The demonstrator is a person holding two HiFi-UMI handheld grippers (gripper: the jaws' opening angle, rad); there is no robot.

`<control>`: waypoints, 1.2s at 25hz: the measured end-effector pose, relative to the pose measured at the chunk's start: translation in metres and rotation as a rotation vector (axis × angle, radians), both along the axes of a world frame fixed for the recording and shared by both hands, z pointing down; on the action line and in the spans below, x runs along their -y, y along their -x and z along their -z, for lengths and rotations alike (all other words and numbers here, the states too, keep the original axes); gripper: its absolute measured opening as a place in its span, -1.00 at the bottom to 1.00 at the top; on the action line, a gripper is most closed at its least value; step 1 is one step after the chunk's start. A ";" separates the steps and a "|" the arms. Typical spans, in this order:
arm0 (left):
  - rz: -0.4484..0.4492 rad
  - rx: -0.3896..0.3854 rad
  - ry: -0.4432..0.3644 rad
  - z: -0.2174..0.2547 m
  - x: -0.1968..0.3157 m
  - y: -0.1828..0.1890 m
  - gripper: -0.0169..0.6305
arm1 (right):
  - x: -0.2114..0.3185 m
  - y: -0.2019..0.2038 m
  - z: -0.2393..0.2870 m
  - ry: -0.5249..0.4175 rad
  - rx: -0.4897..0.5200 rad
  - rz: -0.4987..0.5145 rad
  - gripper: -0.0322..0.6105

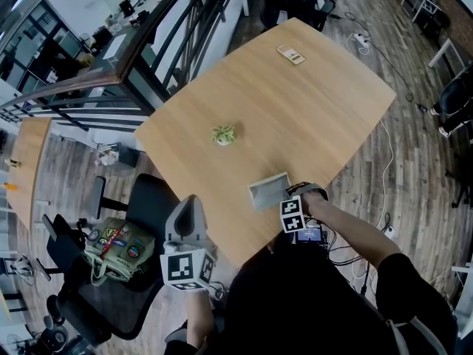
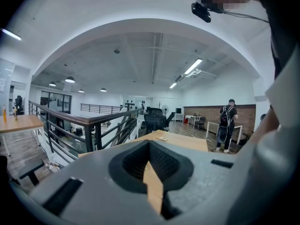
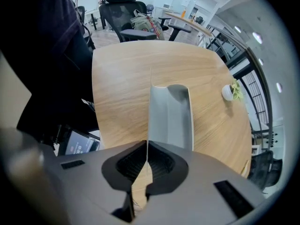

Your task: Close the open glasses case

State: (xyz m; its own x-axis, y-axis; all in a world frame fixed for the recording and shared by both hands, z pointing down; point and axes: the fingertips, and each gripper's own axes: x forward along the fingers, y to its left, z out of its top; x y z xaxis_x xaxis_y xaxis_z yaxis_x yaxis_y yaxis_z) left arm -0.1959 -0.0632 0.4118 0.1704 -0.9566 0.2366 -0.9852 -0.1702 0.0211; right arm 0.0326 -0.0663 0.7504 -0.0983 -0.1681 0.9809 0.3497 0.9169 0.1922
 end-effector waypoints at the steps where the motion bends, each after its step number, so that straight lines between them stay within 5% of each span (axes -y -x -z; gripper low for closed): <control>1: -0.002 -0.001 0.000 -0.001 0.000 0.000 -0.95 | -0.005 0.000 0.000 0.037 -0.007 -0.010 -0.83; 8: -0.004 -0.005 0.005 -0.004 0.004 0.002 -0.95 | -0.049 -0.007 0.007 0.421 -0.081 -0.150 -0.84; 17: -0.007 -0.009 0.011 -0.005 0.006 0.002 -0.95 | -0.072 -0.011 0.012 0.787 -0.099 -0.402 -0.84; 30: 0.006 -0.006 0.016 -0.003 0.005 0.009 -0.95 | -0.068 0.034 0.027 1.312 0.314 -0.964 -0.84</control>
